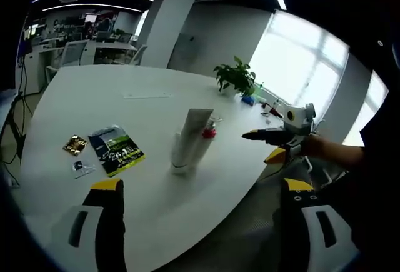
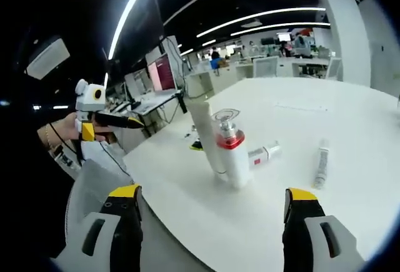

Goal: Arrange the skincare products in the storage area until every visible bottle or jar stands upright without overlapping.

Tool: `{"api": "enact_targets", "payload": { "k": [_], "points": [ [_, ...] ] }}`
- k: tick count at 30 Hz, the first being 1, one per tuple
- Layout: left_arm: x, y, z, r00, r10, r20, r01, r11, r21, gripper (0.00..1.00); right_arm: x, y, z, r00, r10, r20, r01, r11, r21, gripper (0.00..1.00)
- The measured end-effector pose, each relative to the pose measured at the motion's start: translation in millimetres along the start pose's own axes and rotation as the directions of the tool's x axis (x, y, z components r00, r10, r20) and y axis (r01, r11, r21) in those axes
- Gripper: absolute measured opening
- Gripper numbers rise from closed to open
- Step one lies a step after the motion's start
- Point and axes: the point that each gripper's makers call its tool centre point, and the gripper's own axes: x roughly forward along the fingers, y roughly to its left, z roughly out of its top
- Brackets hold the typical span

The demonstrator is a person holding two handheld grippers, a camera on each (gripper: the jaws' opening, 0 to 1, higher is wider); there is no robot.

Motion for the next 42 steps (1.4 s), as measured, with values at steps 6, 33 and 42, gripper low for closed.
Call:
{"api": "enact_targets", "payload": {
  "k": [6,33,42],
  "points": [
    [2,1.7,-0.6,1.0,-0.003,-0.007,0.003,1.0,0.003,0.98,1,-10,-12.1,0.998,-0.045,-0.041,0.046,0.999,0.014,0.97],
    [22,11.9,-10.8,0.999,-0.009,-0.044,0.007,0.998,-0.059,0.96,20,-111,-18.5,0.944,-0.258,-0.205,0.278,0.957,0.077,0.75],
    [30,11.3,-8.6,0.999,-0.032,-0.018,0.03,0.994,-0.109,0.95,31,-151,-16.4,0.911,-0.352,-0.214,0.379,0.92,0.104,0.57]
  ]
}}
